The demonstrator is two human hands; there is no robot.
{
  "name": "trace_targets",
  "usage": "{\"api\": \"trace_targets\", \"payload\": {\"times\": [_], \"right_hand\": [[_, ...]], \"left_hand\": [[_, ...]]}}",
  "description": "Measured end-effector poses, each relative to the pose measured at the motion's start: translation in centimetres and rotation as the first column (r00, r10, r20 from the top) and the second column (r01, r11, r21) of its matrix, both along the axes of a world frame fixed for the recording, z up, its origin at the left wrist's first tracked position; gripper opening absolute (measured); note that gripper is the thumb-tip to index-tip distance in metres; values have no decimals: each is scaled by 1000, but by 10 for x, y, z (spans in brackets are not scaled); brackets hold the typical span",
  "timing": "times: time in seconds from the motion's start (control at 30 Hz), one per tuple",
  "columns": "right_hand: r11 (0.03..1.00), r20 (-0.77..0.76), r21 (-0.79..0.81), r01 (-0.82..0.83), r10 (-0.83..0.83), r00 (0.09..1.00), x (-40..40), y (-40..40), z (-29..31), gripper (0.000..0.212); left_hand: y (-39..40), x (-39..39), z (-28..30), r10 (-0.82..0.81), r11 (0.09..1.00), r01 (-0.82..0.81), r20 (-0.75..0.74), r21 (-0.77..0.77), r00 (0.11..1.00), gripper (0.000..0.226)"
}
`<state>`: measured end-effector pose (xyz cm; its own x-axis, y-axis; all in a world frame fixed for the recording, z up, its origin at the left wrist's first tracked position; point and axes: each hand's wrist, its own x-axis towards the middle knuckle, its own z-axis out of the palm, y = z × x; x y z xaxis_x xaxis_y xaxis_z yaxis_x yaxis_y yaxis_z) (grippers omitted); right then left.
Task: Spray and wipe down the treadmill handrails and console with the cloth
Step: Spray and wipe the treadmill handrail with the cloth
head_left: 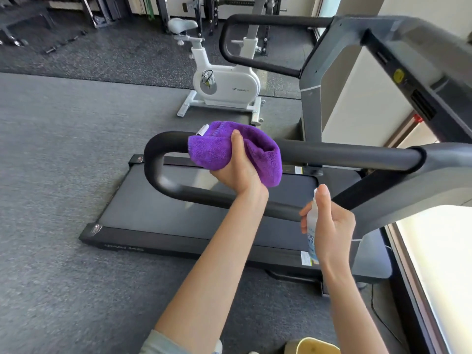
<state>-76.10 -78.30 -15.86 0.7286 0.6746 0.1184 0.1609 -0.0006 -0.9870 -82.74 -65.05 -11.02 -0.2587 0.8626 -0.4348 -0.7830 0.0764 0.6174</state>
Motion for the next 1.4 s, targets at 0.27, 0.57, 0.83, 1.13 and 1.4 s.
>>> {"api": "trace_targets", "payload": {"times": [0.27,0.57,0.83,1.13,1.4], "right_hand": [[995,-8,-1,97,-97,995,41,-23,5,89],[996,-26,41,77,-76,997,55,-17,4,86],[983,6,25,182,-183,983,92,-46,8,90],[963,2,-8,268,-268,963,115,-73,10,84],[975,83,-98,199,-191,978,103,-44,30,84]], "left_hand": [[-36,39,7,-127,992,127,-23,-18,992,56],[0,-5,-1,30,998,-42,-225,-46,974,49],[-66,102,8,-122,993,121,-95,-12,988,56],[-99,144,11,-347,938,347,-28,7,938,62],[-76,44,-16,-401,901,421,-176,101,899,60]]}}
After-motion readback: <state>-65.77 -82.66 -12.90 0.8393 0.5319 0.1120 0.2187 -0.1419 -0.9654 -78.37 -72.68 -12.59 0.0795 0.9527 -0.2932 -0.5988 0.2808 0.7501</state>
